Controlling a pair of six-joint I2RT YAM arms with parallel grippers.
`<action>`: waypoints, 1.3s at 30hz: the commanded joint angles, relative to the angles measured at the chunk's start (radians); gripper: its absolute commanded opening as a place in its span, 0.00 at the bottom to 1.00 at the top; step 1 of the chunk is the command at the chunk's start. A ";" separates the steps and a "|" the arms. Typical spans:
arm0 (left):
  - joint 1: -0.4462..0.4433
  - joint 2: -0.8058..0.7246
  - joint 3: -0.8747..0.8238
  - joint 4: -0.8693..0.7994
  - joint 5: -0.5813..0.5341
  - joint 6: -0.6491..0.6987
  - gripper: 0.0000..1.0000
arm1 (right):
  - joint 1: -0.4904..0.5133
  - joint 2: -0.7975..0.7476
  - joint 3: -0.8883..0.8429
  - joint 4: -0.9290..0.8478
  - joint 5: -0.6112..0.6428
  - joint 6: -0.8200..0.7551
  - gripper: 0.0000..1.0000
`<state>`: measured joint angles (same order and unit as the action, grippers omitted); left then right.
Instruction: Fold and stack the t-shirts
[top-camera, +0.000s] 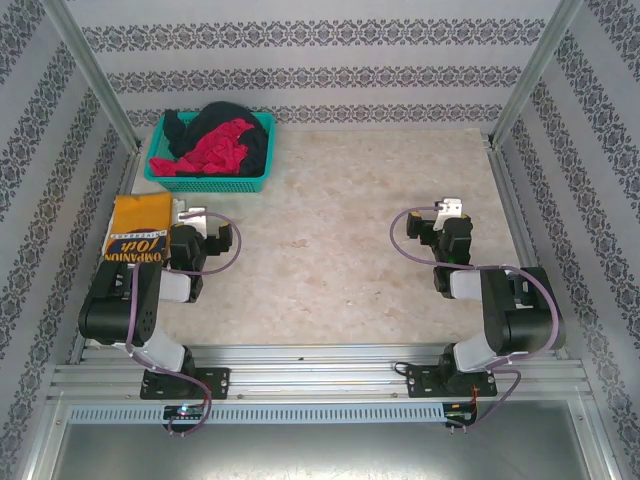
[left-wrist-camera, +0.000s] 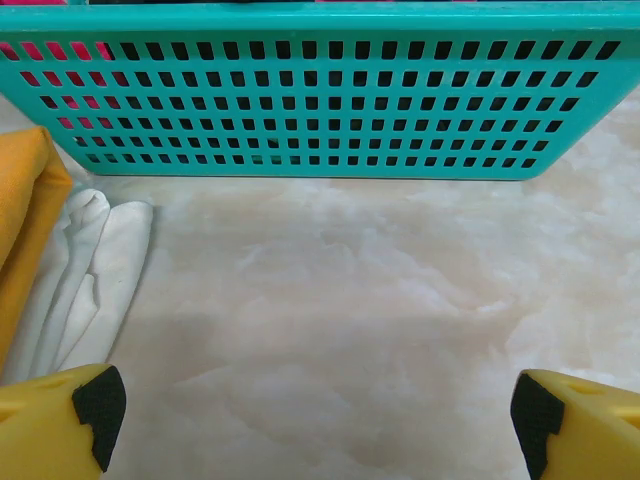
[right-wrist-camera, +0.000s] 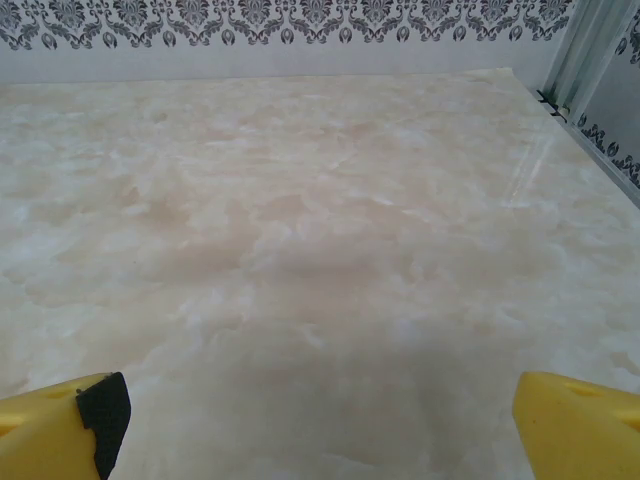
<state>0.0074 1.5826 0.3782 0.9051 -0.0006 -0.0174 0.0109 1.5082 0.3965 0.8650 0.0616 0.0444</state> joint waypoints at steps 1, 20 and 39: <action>-0.005 0.002 0.016 0.015 0.011 0.019 1.00 | 0.004 0.003 -0.010 0.026 -0.023 -0.015 0.98; -0.004 0.001 0.016 0.014 0.014 0.017 1.00 | -0.004 0.001 -0.009 0.023 -0.041 -0.011 0.98; -0.053 -0.429 0.106 -0.385 -0.119 -0.098 1.00 | 0.238 -0.295 0.148 -0.480 -0.005 -0.195 0.98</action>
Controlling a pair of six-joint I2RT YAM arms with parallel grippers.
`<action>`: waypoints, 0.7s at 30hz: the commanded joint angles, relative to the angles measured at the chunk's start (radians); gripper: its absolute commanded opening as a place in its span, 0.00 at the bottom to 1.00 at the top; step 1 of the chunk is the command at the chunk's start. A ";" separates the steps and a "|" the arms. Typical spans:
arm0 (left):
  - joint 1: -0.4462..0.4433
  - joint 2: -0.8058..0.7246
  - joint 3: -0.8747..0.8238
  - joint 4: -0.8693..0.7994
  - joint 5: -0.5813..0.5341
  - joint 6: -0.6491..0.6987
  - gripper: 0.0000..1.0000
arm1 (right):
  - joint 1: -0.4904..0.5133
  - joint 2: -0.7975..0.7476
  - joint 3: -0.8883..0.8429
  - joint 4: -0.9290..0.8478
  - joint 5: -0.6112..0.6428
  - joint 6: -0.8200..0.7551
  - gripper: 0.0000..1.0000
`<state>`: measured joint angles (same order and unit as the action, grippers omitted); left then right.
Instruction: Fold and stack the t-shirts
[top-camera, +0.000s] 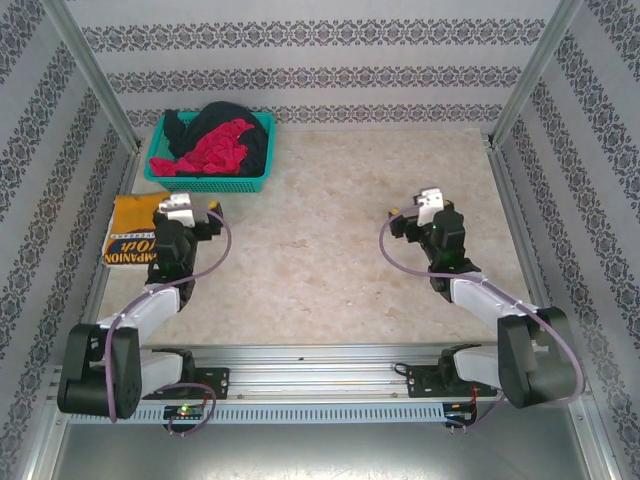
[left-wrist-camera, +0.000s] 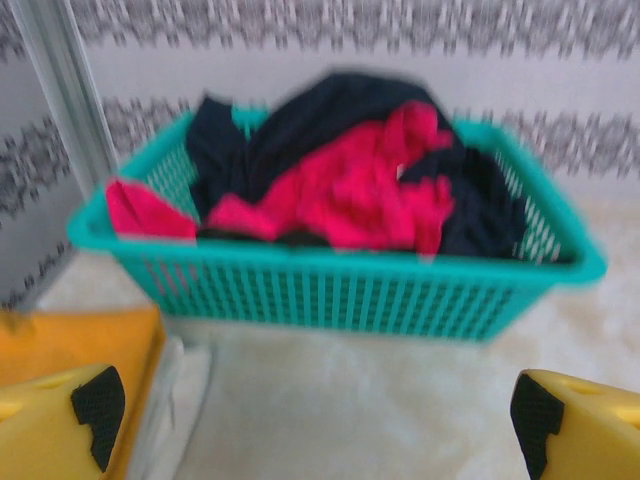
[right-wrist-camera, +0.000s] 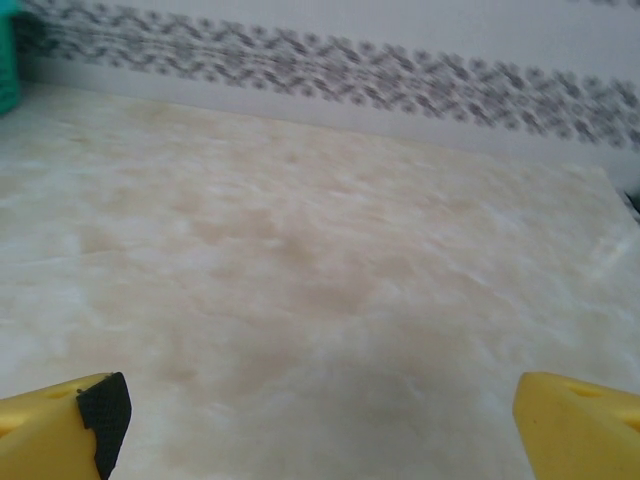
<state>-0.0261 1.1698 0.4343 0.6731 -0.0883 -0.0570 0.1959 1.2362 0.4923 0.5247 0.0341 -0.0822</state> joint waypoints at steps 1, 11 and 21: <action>-0.021 -0.007 0.085 -0.180 -0.035 -0.076 1.00 | 0.089 -0.023 0.078 -0.168 0.033 -0.081 0.98; -0.023 0.317 0.574 -0.485 -0.108 -0.211 1.00 | 0.386 0.056 0.331 -0.294 0.010 -0.135 0.98; -0.020 0.830 1.283 -1.059 -0.146 -0.297 0.99 | 0.504 0.113 0.445 -0.359 -0.015 -0.151 0.98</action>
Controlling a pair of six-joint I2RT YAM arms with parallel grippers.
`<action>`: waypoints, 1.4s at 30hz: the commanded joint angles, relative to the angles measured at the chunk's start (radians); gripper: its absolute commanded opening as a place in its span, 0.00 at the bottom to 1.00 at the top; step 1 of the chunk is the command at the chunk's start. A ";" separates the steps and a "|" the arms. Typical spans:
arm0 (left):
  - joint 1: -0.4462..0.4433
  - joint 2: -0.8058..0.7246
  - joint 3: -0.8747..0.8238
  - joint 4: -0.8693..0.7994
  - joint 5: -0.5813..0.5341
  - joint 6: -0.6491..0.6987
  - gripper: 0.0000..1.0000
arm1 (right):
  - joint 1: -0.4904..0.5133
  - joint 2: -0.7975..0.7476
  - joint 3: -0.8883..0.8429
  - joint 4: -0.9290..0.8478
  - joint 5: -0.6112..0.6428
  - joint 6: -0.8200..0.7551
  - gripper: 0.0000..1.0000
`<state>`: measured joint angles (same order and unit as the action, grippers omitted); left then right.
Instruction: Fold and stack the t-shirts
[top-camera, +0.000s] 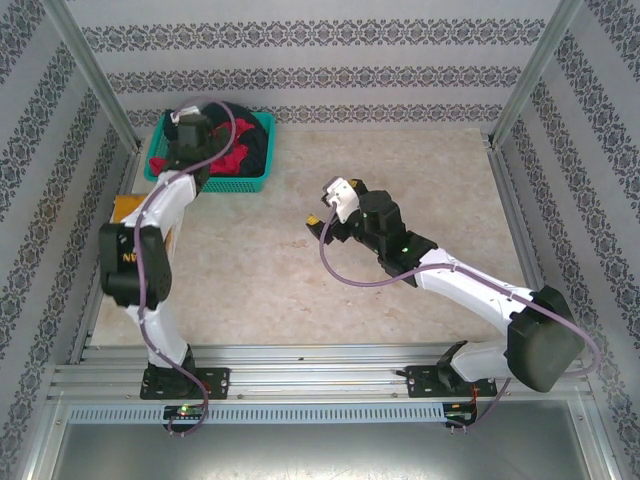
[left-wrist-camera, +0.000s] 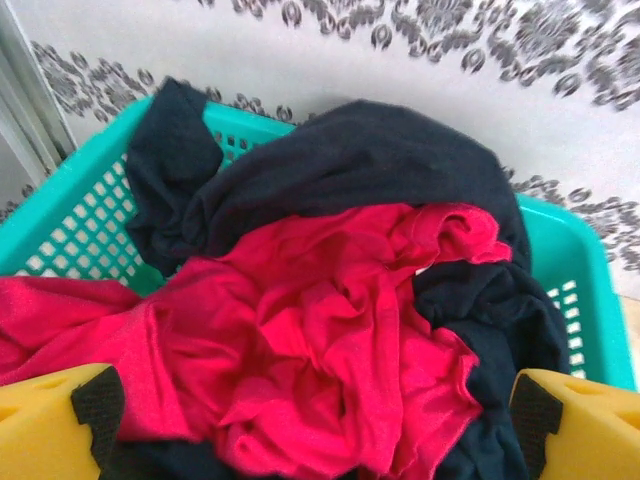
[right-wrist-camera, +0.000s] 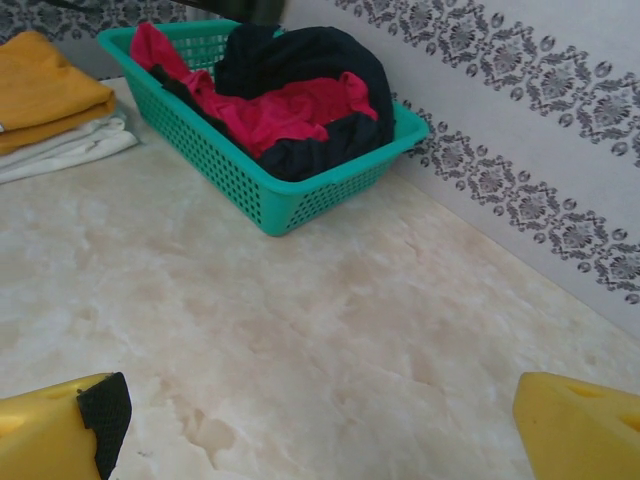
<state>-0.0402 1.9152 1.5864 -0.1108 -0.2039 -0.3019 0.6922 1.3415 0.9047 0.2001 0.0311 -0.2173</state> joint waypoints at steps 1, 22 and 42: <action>-0.006 0.140 0.217 -0.347 -0.031 -0.062 0.97 | 0.010 0.007 0.034 -0.040 -0.011 -0.014 0.98; 0.002 0.617 0.875 -0.741 0.078 -0.189 0.12 | 0.012 0.004 0.028 -0.098 0.023 -0.019 0.98; -0.001 0.325 0.962 -0.297 0.132 -0.055 0.00 | 0.012 0.028 0.048 -0.105 -0.024 -0.003 0.98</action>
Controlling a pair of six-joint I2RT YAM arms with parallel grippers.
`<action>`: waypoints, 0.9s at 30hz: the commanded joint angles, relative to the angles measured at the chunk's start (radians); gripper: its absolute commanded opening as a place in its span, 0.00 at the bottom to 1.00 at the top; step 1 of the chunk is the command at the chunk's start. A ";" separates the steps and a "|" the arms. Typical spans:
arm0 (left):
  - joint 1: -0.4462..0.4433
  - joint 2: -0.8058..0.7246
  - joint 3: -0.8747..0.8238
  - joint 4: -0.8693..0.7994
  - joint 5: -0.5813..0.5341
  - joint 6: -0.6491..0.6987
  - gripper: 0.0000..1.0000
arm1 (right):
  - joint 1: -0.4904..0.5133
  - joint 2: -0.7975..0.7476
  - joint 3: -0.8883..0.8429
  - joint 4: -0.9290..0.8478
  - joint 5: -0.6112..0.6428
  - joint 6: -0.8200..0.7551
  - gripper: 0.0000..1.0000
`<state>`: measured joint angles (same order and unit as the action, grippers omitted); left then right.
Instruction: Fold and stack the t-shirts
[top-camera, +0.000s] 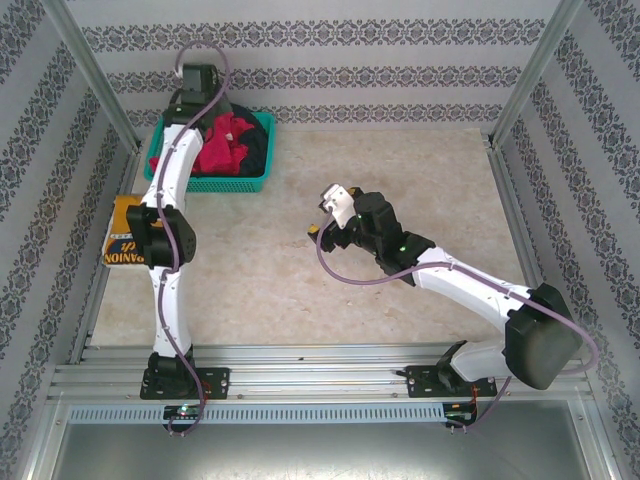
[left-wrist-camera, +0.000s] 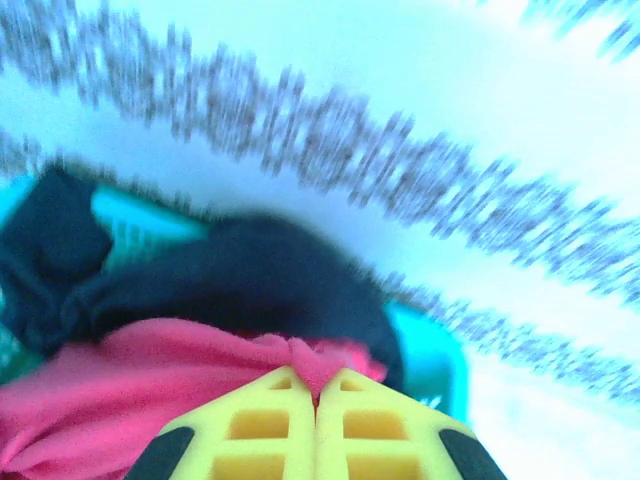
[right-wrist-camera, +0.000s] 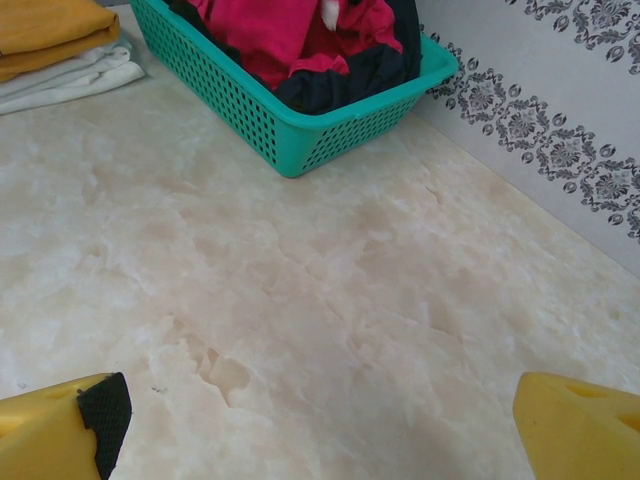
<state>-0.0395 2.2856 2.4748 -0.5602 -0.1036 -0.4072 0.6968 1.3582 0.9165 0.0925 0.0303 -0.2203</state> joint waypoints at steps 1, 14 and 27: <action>-0.002 -0.042 0.118 0.159 0.044 0.051 0.00 | 0.008 0.014 0.039 0.003 -0.025 0.000 0.98; -0.032 -0.194 0.273 0.268 0.265 -0.025 0.00 | 0.007 0.092 0.068 0.050 -0.063 0.043 0.98; -0.214 -0.467 0.040 0.297 0.432 0.020 0.00 | 0.008 0.142 0.068 0.144 -0.124 0.134 0.98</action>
<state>-0.2203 1.8679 2.5763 -0.3531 0.2672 -0.4107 0.6968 1.5017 0.9676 0.1772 -0.0559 -0.1261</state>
